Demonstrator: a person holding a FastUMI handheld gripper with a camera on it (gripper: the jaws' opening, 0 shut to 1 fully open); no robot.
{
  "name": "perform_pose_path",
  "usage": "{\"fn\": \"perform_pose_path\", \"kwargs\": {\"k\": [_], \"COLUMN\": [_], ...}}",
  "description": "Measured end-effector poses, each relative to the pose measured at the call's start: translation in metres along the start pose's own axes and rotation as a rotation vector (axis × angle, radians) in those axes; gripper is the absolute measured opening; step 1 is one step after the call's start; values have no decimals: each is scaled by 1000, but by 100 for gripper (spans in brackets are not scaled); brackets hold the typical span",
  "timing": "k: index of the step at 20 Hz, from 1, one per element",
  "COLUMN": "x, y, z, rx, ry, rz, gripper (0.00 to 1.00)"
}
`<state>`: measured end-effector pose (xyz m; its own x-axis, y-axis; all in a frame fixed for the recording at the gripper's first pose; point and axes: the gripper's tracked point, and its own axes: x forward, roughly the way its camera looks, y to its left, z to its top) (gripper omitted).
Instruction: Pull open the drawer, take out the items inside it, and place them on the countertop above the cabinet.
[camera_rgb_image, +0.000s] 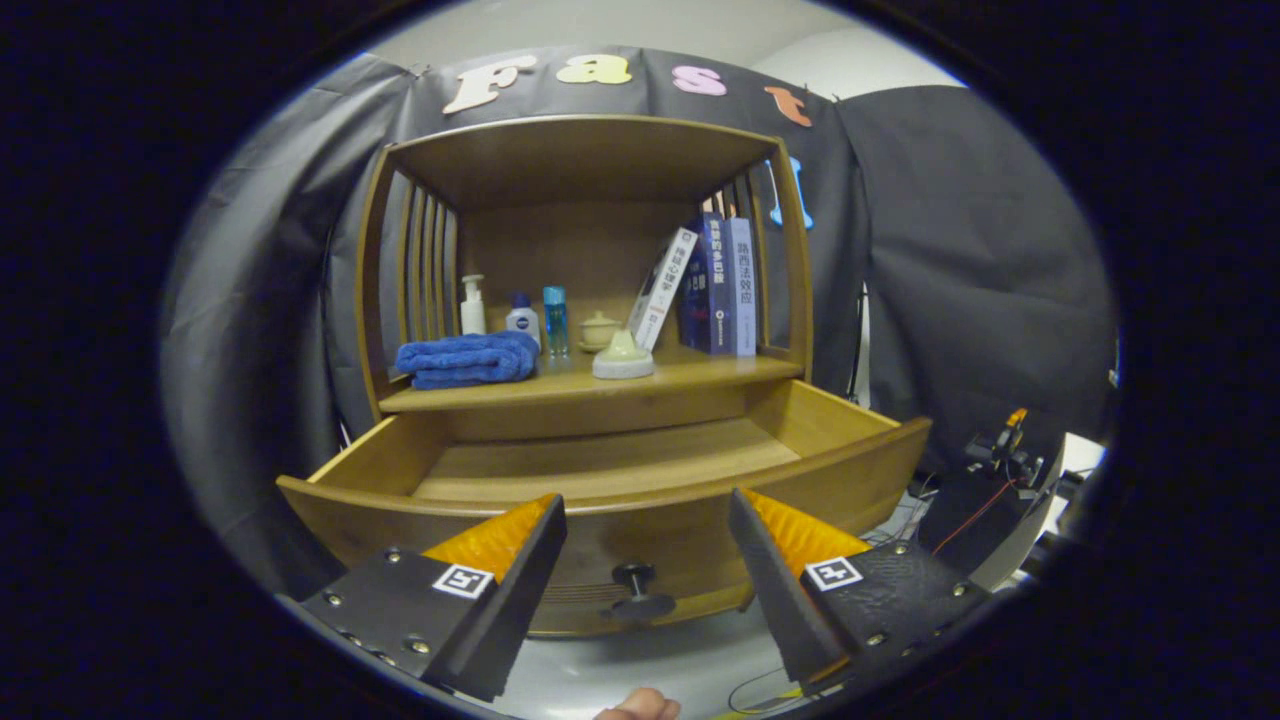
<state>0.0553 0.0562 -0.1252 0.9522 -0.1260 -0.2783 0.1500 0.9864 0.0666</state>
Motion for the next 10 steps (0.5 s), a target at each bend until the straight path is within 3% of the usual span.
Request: {"fn": "perform_pose_path", "kwargs": {"k": [10], "x": [0], "y": [-13], "z": [-18], "rx": [52], "ry": [2], "rz": [-29], "gripper": [97]}}
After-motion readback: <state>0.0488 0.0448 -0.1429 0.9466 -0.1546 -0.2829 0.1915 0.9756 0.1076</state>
